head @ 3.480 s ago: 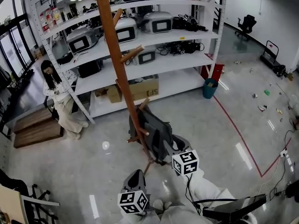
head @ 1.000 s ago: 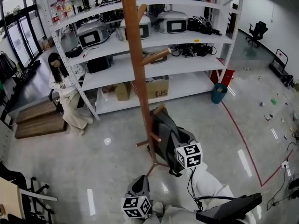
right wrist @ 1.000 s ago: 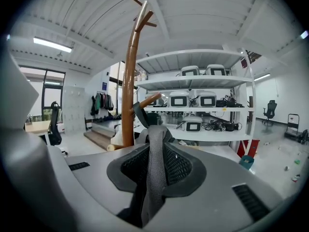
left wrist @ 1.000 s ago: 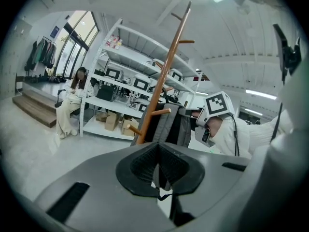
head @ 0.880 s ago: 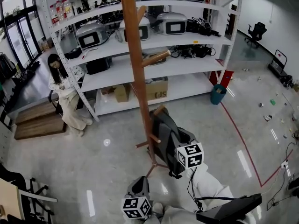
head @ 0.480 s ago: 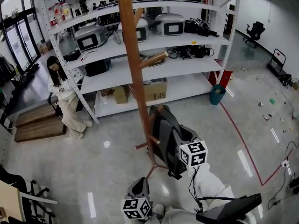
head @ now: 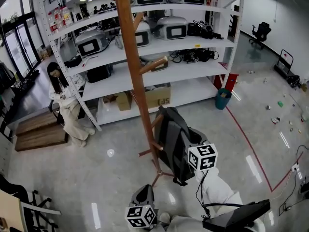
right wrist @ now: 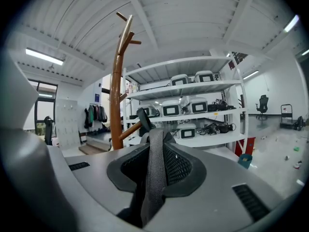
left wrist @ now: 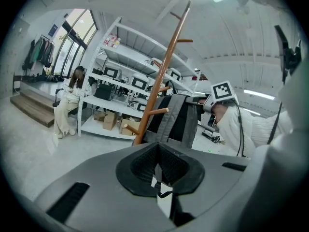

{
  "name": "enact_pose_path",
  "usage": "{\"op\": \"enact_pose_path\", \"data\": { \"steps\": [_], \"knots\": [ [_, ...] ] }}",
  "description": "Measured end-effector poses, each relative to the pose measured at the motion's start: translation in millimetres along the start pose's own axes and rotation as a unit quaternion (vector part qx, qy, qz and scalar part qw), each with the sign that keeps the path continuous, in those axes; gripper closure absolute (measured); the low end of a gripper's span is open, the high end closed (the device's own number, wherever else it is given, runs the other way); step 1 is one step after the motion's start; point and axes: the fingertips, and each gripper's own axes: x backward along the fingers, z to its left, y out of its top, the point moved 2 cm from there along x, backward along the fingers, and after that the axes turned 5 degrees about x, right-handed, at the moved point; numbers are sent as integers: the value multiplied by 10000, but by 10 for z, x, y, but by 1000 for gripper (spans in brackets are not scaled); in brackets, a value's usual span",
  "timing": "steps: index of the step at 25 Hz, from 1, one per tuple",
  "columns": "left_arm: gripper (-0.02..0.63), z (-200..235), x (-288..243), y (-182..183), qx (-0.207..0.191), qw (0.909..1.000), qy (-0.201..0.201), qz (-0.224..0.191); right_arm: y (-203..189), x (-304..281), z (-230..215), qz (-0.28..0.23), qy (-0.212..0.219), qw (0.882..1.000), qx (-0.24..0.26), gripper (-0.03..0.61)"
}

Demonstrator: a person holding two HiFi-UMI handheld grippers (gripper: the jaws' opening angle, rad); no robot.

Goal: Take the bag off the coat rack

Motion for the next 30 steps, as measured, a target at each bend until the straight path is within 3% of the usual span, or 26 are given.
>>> {"op": "enact_pose_path", "data": {
  "steps": [16,30],
  "knots": [
    [612,-215,-71,-68,-64,9996,-240,117,-98,330,-365,89,-427,9988,-221,492],
    [612,-440,16,-275,77,9985,-493,221,-659,913,-174,549,-560,9957,-484,492]
  ]
}}
